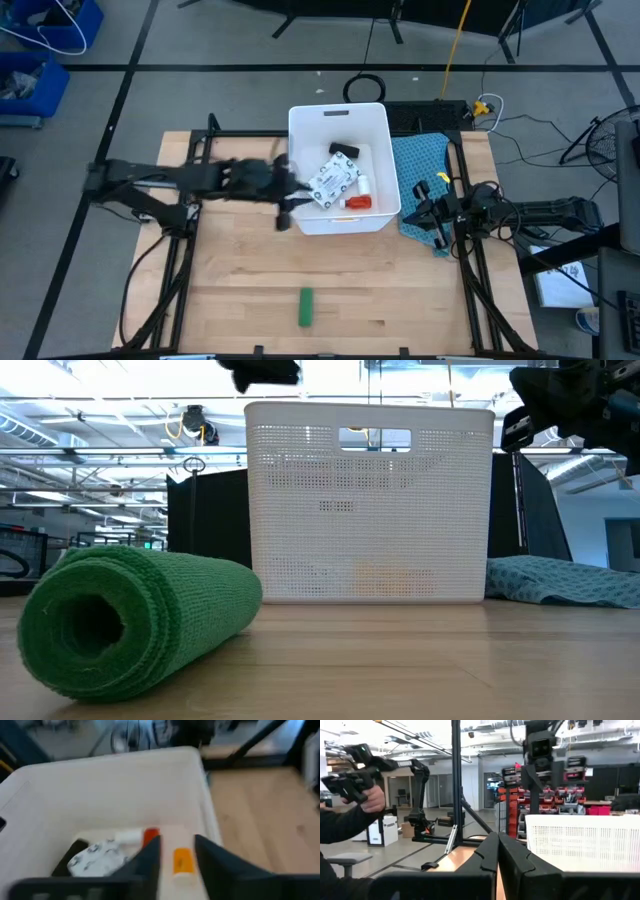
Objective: Pick & place medical supplies in basket/bin
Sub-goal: Put the green bandage into the white bin
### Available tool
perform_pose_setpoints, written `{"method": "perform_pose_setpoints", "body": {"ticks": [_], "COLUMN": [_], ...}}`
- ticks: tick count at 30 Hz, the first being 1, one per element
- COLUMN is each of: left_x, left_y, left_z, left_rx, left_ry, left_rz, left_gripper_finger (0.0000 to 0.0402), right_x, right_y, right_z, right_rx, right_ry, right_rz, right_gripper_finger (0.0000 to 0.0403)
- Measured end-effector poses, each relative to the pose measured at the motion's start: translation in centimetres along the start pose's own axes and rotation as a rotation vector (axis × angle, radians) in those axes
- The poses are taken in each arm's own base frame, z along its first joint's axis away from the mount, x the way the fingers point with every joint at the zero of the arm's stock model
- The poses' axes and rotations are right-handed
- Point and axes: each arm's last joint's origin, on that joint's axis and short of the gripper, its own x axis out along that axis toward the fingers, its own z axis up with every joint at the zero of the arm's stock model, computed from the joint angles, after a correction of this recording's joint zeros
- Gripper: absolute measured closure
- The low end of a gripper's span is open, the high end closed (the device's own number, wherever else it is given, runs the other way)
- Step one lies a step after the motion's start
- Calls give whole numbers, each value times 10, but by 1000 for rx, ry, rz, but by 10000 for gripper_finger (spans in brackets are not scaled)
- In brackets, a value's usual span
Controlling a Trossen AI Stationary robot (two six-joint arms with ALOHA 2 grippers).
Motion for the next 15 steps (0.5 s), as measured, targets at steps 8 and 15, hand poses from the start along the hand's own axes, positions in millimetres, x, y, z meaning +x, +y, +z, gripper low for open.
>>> {"method": "perform_pose_setpoints", "body": {"ticks": [8, 15], "left_x": [-51, -56], "left_y": [-13, -29], "left_z": [-75, -165], "left_rx": [-84, -190], "left_ry": [-174, -387], "left_rz": [-51, -112], "left_gripper_finger": [388, 399], "right_x": [1, 3], "right_y": [4, 5], "right_z": [2, 3], "right_rx": [22, 5], "right_ry": [-23, -39], "right_rz": [24, -14], "right_gripper_finger": [403, 403]}}
